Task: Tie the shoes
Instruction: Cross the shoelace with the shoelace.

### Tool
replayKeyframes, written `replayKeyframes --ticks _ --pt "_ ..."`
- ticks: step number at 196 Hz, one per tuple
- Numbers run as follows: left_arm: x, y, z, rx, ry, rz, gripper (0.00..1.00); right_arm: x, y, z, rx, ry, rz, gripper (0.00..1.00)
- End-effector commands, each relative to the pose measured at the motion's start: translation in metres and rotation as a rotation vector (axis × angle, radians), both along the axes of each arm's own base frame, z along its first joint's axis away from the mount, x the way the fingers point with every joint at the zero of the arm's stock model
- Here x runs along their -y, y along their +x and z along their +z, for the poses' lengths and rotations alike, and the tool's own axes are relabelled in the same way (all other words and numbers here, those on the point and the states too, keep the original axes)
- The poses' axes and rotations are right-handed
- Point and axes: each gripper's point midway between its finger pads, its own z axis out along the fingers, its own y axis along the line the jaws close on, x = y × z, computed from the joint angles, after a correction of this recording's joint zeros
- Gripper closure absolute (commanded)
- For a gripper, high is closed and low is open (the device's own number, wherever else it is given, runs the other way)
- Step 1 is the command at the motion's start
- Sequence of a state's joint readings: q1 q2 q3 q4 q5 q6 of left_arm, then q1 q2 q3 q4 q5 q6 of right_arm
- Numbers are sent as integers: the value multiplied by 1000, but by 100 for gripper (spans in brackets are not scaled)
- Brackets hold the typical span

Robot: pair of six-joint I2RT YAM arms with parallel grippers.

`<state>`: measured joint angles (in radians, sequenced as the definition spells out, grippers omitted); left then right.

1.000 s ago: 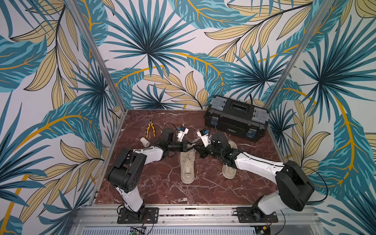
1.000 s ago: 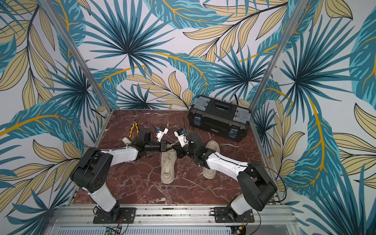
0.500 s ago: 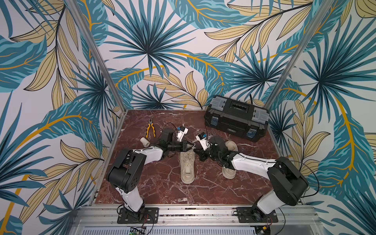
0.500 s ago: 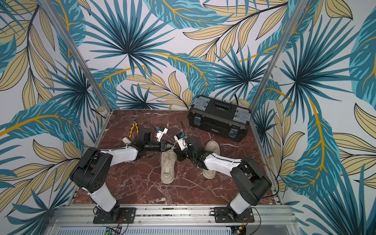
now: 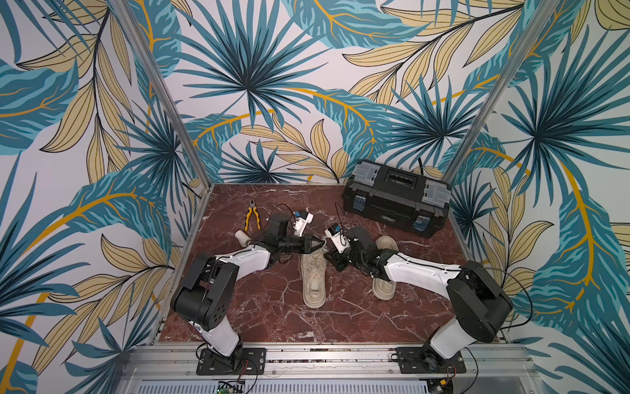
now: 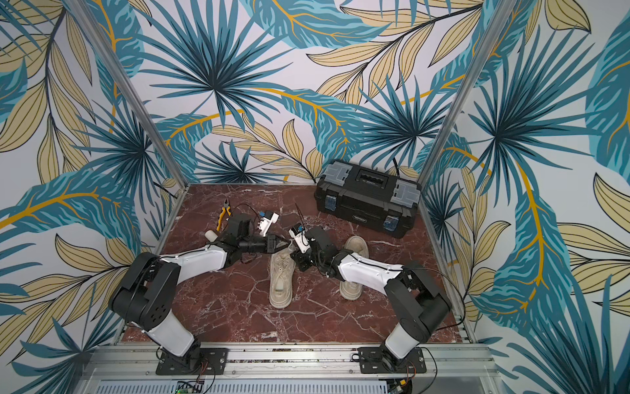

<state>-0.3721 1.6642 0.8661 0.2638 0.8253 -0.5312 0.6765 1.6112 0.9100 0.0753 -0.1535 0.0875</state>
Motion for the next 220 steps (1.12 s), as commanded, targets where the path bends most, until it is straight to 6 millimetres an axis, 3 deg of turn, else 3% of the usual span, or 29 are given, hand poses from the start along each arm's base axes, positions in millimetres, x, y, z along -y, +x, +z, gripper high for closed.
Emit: replayKeyframes --ticks 1,46,57,74,107,141,164,184,220 --pt "-8 -1 7 36 10 22 100 5 -9 12 -1 -31 31 59" --pt "-18 -3 -3 18 38 53 100 33 -22 11 -34 -50 35 43" --pt "-20 -3 -4 17 43 60 99 39 -22 9 -54 -15 25 43" --pt "-23 -3 -9 10 53 72 100 42 -18 -1 -101 36 12 54" --pt "-25 -4 -13 3 57 84 100 36 -9 -16 -146 88 -8 58" --pt "-23 -5 -10 8 40 70 100 30 -6 -4 -115 145 10 54" --pt "-23 -4 -7 12 38 69 100 31 6 5 -134 281 2 56" --pt "-23 -4 -7 10 39 70 100 20 13 12 -163 370 11 57" --pt "-22 -3 -5 13 34 71 100 10 26 7 -208 439 -21 56"
